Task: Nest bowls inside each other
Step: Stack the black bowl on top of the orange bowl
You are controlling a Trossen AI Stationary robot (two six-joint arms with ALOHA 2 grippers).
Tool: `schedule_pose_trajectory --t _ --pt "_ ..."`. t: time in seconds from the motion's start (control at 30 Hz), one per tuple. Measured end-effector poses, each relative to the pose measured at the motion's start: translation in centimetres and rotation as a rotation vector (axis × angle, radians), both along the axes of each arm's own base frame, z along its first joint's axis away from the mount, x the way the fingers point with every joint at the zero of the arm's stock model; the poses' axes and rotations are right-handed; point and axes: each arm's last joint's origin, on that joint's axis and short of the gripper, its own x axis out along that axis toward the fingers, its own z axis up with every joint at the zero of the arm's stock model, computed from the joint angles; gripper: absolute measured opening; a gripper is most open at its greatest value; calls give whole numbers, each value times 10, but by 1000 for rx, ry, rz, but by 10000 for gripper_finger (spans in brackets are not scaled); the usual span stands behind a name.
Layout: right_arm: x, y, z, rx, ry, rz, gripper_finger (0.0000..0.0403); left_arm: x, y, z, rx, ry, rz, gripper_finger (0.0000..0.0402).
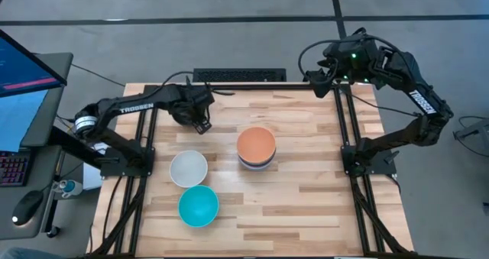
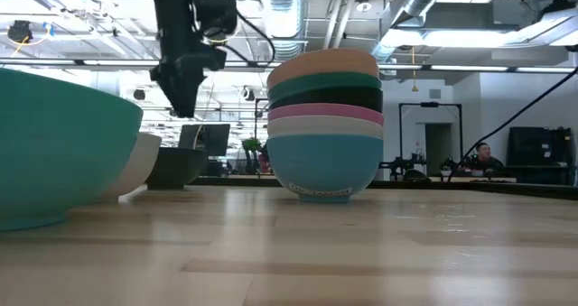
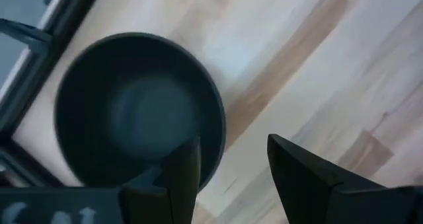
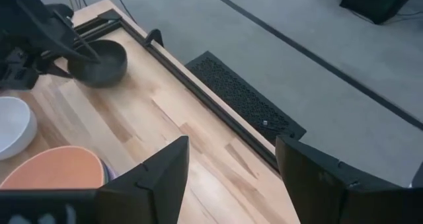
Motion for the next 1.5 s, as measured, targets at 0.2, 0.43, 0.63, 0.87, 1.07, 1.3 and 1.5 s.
schedule_pose_trajectory --t 0.2,0.43,0.63,0.87,1.07,1.3,1.5 --pt "0 0 0 -1 1 1 250 13 4 -23 -68 64 3 167" --pt "-1 1 -2 11 24 1 250 26 6 -51 -77 177 -6 167" --pt "-3 1 -3 19 43 1 250 29 6 -53 -58 173 -10 167" --pt "-3 1 -3 15 46 6 250 28 14 -53 18 182 2 167" --pt "-3 1 -3 15 45 6 250 25 21 -53 10 192 -23 167" --pt "-3 1 -3 15 45 6 250 24 22 -53 10 198 -45 152" --pt "-3 1 -3 15 45 6 250 24 23 -53 21 204 -50 64"
